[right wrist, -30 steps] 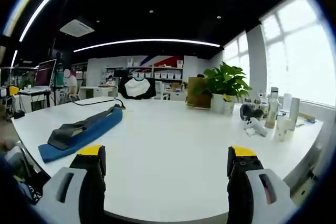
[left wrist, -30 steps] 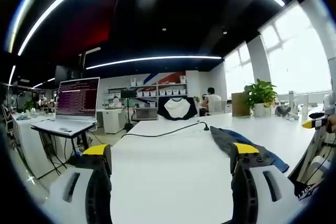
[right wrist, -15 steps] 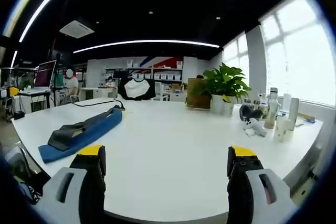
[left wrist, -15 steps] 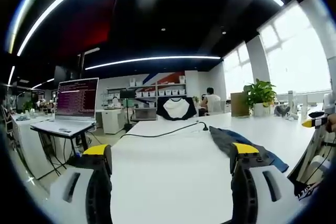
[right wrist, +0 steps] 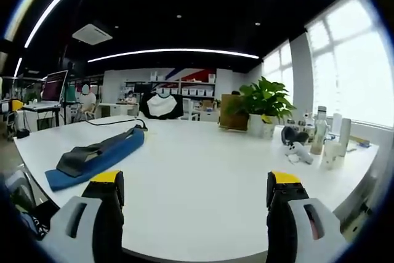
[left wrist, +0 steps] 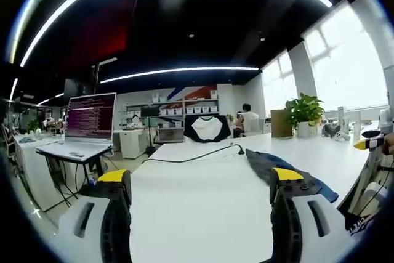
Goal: Fold the garment on the visible template until the final outline fits inside the template.
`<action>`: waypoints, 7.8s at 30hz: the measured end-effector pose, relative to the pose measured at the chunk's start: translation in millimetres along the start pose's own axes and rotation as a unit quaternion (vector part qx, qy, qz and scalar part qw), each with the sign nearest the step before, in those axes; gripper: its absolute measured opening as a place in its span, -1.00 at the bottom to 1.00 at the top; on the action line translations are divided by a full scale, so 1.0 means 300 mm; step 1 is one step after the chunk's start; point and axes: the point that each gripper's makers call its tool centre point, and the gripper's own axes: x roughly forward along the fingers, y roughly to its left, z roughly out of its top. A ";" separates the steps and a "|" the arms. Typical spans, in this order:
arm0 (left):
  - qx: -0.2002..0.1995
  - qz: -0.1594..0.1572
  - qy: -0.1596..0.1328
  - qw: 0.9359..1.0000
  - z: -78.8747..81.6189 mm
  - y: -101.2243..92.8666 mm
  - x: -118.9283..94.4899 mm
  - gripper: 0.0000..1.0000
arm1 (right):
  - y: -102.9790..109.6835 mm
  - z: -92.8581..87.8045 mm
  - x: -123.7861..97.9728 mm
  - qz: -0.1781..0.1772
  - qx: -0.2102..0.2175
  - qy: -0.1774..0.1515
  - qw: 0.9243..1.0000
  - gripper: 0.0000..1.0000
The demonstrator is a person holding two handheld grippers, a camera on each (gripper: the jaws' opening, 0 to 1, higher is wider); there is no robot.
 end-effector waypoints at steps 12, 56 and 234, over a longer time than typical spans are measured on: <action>0.005 -0.013 -0.002 1.000 0.000 -0.026 0.011 0.96 | 0.007 0.004 0.002 0.004 0.000 -0.001 1.000 0.99; 0.033 -0.204 -0.019 0.978 -0.052 -0.490 0.122 0.70 | 0.016 -0.014 0.012 0.008 0.005 0.010 1.000 0.99; 0.013 0.026 0.175 0.984 -0.400 0.121 0.423 -0.96 | 0.084 0.010 0.022 0.042 -0.023 0.013 0.999 0.99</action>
